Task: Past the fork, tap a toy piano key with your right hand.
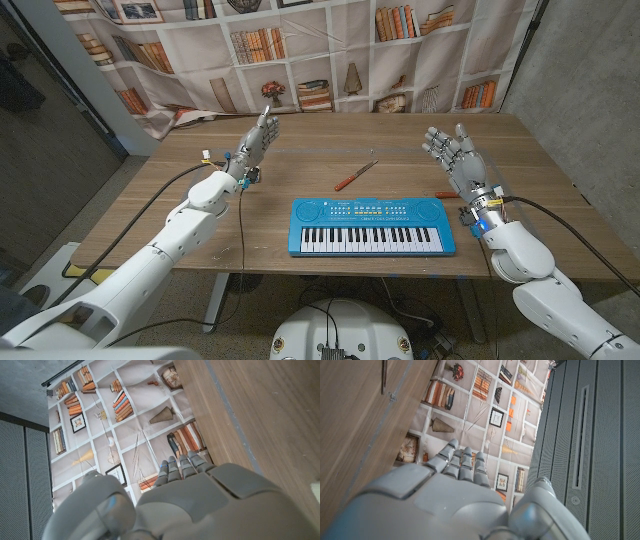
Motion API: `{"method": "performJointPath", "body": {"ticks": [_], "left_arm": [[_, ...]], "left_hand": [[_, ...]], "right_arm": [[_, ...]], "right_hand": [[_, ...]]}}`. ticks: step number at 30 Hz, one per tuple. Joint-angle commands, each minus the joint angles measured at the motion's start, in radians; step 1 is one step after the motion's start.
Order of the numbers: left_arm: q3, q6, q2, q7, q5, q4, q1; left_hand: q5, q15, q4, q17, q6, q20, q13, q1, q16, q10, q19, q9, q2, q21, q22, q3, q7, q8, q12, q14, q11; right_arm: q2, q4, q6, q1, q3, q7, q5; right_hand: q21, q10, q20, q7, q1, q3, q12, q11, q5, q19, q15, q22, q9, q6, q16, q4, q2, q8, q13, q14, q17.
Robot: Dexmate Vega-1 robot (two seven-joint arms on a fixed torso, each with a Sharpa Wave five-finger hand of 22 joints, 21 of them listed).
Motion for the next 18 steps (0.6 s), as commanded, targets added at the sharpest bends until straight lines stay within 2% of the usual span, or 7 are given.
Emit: {"method": "performJointPath", "body": {"ticks": [1, 8, 14, 18], "left_arm": [[-0.004, 0.06, 0.02, 0.062, 0.009, -0.091, 0.032], [-0.01, 0.083, 0.014, 0.133, 0.024, -0.137, 0.054], [-0.004, 0.079, -0.016, 0.156, 0.029, -0.121, 0.039], [0.008, 0.088, -0.027, 0.154, 0.036, -0.108, 0.016]], "left_hand": [[0.004, 0.004, -0.006, 0.001, 0.006, -0.01, 0.004, 0.007, -0.002, 0.012, 0.002, 0.005, 0.004, 0.001, 0.001, -0.001, 0.004, 0.004, 0.004, 0.009, 0.002], [0.004, 0.004, -0.006, 0.001, 0.015, -0.009, 0.004, 0.01, -0.004, 0.018, 0.005, 0.005, 0.009, -0.001, 0.001, -0.001, -0.007, 0.004, 0.003, 0.012, 0.0], [0.003, 0.002, -0.007, 0.001, 0.02, -0.007, 0.004, 0.014, -0.003, 0.022, 0.007, 0.005, 0.012, -0.002, 0.001, -0.001, -0.007, 0.003, 0.001, 0.019, 0.0], [0.003, 0.002, -0.007, 0.001, 0.023, -0.006, 0.004, 0.015, -0.004, 0.024, 0.008, 0.005, 0.014, -0.003, 0.001, -0.001, -0.006, 0.003, 0.001, 0.022, 0.0]], "right_arm": [[-0.01, -0.049, 0.03, -0.083, 0.043, -0.009, -0.05], [-0.018, -0.048, 0.065, -0.102, 0.064, 0.036, -0.031], [-0.017, -0.06, 0.088, -0.142, 0.087, 0.049, -0.042], [0.003, -0.069, 0.108, -0.176, 0.107, 0.03, -0.084]], "right_hand": [[0.005, 0.014, -0.022, 0.001, 0.011, -0.002, 0.007, 0.003, 0.002, 0.014, 0.0, 0.003, 0.006, 0.012, 0.006, -0.006, 0.0, 0.006, 0.005, 0.012, 0.004], [0.005, 0.023, -0.024, -0.003, 0.011, -0.004, 0.009, 0.0, 0.002, 0.024, 0.001, 0.003, 0.006, 0.028, 0.007, -0.006, -0.002, 0.01, 0.006, 0.024, 0.004], [0.006, 0.039, -0.027, -0.008, 0.011, -0.006, 0.013, -0.006, 0.003, 0.039, -0.001, 0.003, 0.006, 0.042, 0.008, -0.007, -0.003, 0.012, 0.006, 0.038, 0.004], [0.006, 0.053, -0.027, -0.015, 0.011, -0.007, 0.016, -0.02, 0.003, 0.048, -0.006, 0.003, 0.006, 0.055, 0.008, -0.008, -0.003, 0.014, 0.006, 0.048, 0.005]]}}
